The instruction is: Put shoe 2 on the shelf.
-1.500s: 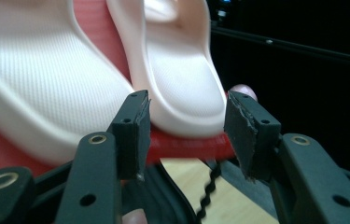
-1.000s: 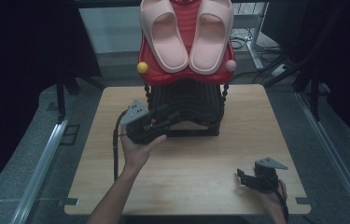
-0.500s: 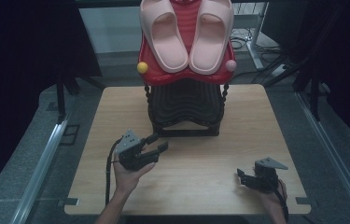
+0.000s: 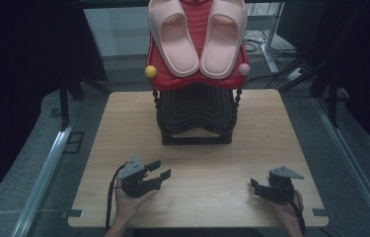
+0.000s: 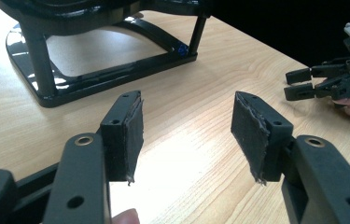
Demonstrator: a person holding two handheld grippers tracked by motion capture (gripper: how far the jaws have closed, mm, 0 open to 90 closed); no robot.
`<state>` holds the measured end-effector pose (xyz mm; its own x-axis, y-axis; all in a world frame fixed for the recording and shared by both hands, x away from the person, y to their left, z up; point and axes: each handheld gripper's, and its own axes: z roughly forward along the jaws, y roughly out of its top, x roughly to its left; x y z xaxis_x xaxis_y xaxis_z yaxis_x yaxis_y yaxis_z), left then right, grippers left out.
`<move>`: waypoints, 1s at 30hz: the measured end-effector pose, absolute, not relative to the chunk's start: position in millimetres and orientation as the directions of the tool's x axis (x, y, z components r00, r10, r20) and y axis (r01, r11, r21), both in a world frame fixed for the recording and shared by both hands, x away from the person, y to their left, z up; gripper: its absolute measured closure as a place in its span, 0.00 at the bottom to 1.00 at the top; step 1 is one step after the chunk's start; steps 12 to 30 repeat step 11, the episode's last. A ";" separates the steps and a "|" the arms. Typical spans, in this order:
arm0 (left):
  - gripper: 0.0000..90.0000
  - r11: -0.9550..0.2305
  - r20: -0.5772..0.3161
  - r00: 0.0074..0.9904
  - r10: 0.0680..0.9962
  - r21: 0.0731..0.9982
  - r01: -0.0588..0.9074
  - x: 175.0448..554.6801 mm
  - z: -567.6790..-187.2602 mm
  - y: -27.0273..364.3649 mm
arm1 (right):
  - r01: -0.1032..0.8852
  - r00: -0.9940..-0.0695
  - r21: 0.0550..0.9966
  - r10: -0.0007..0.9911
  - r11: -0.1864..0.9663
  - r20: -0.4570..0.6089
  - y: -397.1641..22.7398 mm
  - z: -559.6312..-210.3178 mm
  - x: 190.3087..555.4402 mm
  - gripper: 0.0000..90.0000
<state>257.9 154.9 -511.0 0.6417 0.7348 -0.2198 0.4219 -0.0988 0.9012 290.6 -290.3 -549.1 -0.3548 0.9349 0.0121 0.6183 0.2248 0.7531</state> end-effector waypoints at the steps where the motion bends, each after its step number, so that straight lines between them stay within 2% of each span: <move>1: 0.49 -0.104 -0.214 0.641 0.737 0.901 0.420 257.7 -511.3 154.5 | 0.618 -0.355 0.753 0.935 0.224 0.013 -290.4 -549.1 290.6 0.24; 30: 0.46 -0.087 -0.234 0.620 0.749 0.893 0.442 257.9 -515.1 161.7 | 0.620 -0.358 0.751 0.934 0.225 0.016 -291.0 -548.9 289.8 0.24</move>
